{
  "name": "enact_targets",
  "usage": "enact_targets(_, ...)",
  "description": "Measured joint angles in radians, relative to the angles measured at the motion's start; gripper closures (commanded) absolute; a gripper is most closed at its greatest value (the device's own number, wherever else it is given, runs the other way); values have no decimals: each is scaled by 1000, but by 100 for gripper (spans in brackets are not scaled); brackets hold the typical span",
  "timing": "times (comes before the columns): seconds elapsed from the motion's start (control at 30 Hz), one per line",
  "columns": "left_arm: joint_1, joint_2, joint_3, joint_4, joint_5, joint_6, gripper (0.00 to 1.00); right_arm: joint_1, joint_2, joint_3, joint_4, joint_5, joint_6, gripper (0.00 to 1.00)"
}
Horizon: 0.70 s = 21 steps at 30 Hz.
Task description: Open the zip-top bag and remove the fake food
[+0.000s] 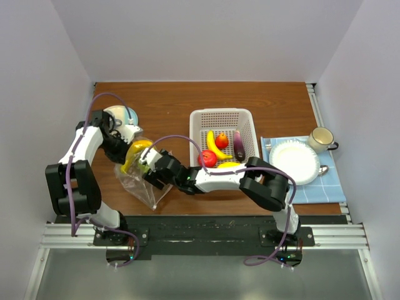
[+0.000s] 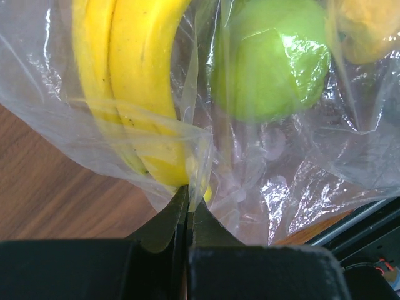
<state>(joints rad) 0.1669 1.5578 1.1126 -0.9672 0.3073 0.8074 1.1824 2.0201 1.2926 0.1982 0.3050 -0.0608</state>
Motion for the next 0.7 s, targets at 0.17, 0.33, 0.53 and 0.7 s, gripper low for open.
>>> enact_targets(0.17, 0, -1, -6, -1, 0, 13, 100, -2, 65, 45, 7, 20, -26, 19)
enact_targets(0.33, 0, 0, -10, -6, 0, 23, 100, -8, 94, 41, 6, 18, -22, 30)
enact_targets(0.53, 0, 2, -10, -13, 0, 23, 100, -14, 88, 6, 23, 2, 5, 63)
enact_targets(0.7, 0, 1, -11, -15, 0, 23, 100, -17, 21, -52, -3, -24, 19, 67)
